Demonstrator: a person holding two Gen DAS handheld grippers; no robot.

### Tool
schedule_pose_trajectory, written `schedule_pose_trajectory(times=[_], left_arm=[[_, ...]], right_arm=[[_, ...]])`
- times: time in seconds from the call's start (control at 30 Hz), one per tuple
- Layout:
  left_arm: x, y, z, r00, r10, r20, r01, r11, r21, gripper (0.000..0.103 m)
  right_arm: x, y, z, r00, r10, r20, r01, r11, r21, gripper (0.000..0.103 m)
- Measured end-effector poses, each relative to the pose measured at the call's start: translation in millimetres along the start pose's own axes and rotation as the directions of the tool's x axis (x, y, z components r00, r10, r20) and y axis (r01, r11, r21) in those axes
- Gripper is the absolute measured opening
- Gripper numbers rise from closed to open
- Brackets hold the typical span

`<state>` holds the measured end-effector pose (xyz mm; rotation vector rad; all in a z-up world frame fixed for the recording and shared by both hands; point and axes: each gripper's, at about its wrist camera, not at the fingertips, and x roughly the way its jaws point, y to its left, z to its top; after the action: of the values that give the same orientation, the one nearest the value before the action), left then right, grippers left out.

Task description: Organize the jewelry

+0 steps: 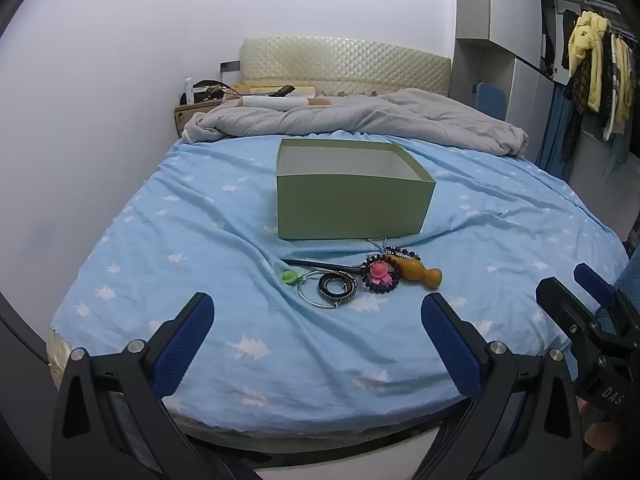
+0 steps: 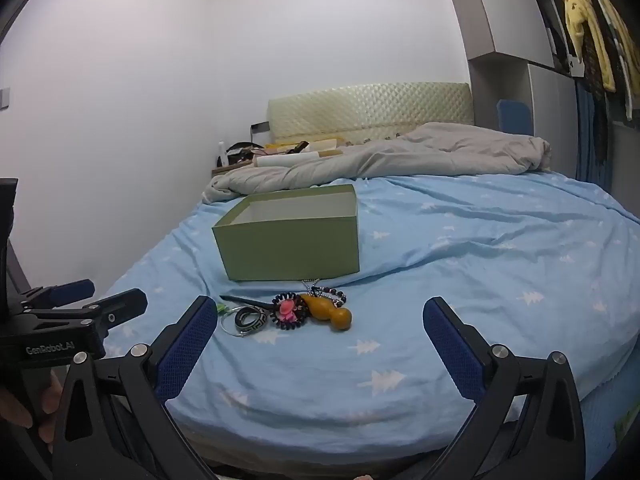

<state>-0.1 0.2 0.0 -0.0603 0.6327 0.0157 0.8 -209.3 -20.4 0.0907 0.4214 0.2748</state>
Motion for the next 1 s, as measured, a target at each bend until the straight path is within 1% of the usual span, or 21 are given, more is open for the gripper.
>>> schedule_pose_trajectory(times=[0.37, 0.67, 0.7, 1.0], left_arm=[[0.5, 0.2, -0.1, 1.000, 0.009, -0.004, -0.009, 1.000, 0.006, 0.103], [1.5, 11.5, 3.9, 1.000, 0.013, -0.008, -0.013, 1.000, -0.008, 0.103], [-5.4, 6.0, 1.9, 1.000, 0.017, -0.001, -0.017, 1.000, -0.005, 0.103], [-6.6, 4.3, 0.7, 1.000, 0.016, -0.001, -0.016, 1.000, -0.002, 0.103]], right_arm=[[-3.5, -5.0, -3.7, 1.000, 0.001, -0.006, -0.001, 1.000, -0.005, 0.103], [-2.7, -3.7, -1.4, 1.000, 0.004, -0.007, -0.004, 1.000, -0.004, 0.103], [0.5, -3.3, -1.1, 1.000, 0.002, -0.007, -0.002, 1.000, -0.006, 0.103], [1.4, 1.2, -3.6, 1.000, -0.003, -0.015, 0.003, 1.000, -0.010, 0.103]])
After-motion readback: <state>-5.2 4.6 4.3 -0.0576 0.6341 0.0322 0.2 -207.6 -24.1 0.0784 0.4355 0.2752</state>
